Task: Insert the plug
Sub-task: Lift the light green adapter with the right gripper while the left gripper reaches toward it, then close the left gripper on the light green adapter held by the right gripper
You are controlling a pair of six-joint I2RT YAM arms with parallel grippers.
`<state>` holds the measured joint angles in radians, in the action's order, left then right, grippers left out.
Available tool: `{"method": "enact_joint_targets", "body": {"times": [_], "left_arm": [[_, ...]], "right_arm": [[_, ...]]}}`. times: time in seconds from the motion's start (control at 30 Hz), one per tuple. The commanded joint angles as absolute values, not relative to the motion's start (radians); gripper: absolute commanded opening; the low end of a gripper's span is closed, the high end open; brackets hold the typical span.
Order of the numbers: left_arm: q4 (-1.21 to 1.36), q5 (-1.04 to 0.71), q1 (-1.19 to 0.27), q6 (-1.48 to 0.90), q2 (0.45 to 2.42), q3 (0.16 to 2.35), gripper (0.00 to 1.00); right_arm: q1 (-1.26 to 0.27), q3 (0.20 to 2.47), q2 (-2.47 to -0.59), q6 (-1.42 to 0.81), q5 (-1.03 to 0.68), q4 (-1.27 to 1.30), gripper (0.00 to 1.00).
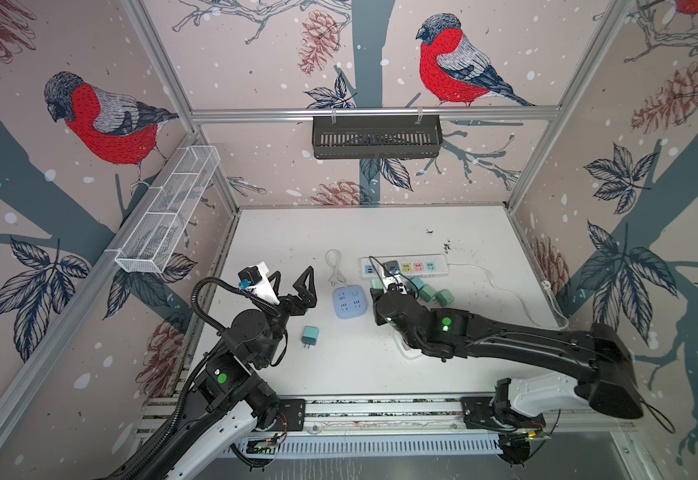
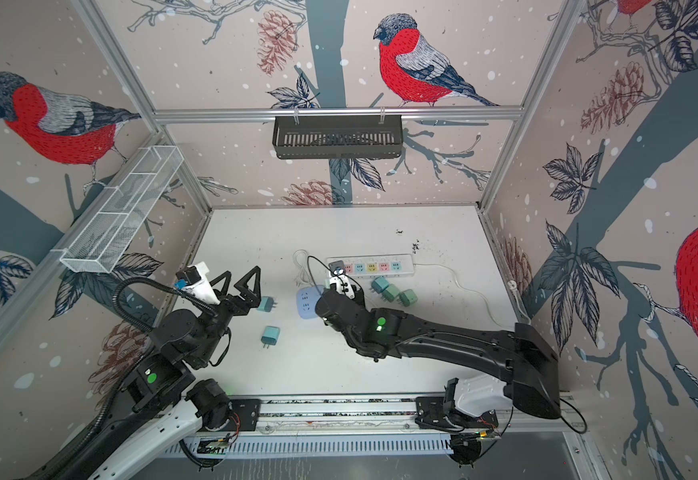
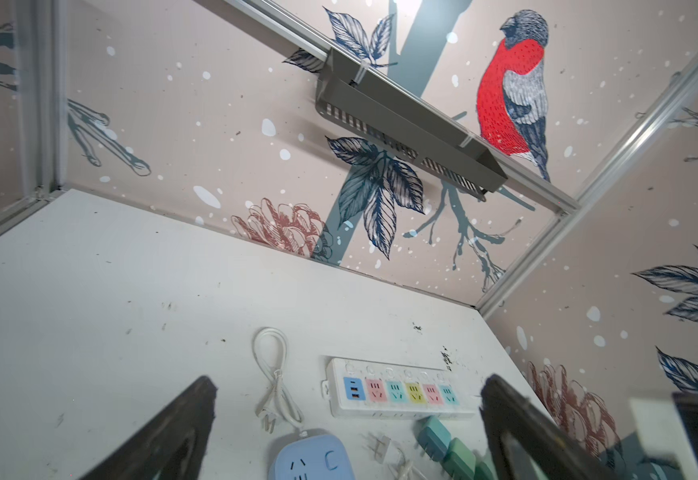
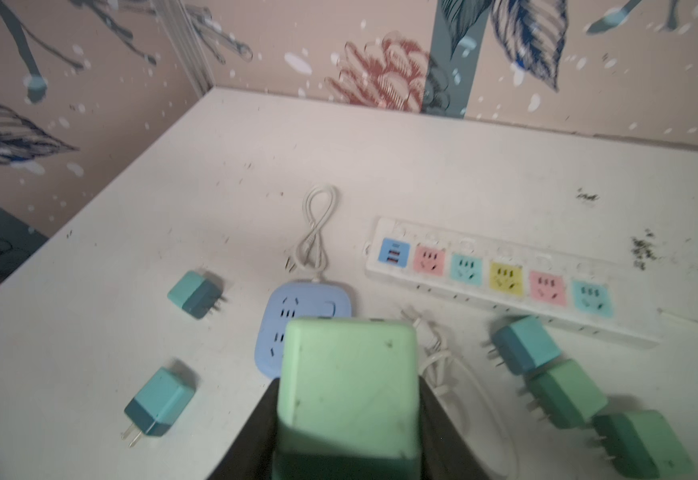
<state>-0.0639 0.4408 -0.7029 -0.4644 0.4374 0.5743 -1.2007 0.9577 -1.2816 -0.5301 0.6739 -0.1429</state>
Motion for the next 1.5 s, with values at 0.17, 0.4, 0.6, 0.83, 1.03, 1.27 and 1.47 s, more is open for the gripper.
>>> {"method": "enact_joint_targets", "body": {"times": [0.17,0.4,0.6,0.83,1.03,1.27,1.47], "left_arm": [[0.059,0.23,-0.701,-0.396,0.499,0.572,0.99],[0.078,0.037,-0.701,-0.378,0.632,0.616,0.99],[0.065,-0.136,-0.702,-0.335,0.731,0.663,0.98],[0.088,-0.284,-0.714,-0.323,0.823,0.69,0.9],[0.086,-0.283,-0.819,-0.305,0.939,0.739,0.86],[0.142,-0.357,-0.872,-0.344,1.08,0.798,0.76],[0.167,-0.373,-0.879,-0.352,1.098,0.799,0.76]], "right_arm": [[-1.115,0.561,-0.972,-0.139,0.794,0.445,0.04],[-1.015,0.328,-0.85,-0.007,0.583,0.674,0.02],[-1.003,0.212,-0.734,0.157,0.289,0.792,0.01],[-1.019,0.118,-0.683,0.285,0.302,0.883,0.01],[-1.035,0.115,-0.687,0.293,0.305,0.898,0.01],[-1.087,0.12,-0.728,0.337,0.343,0.92,0.01],[-1.111,0.129,-0.734,0.36,0.356,0.915,0.01]]}}
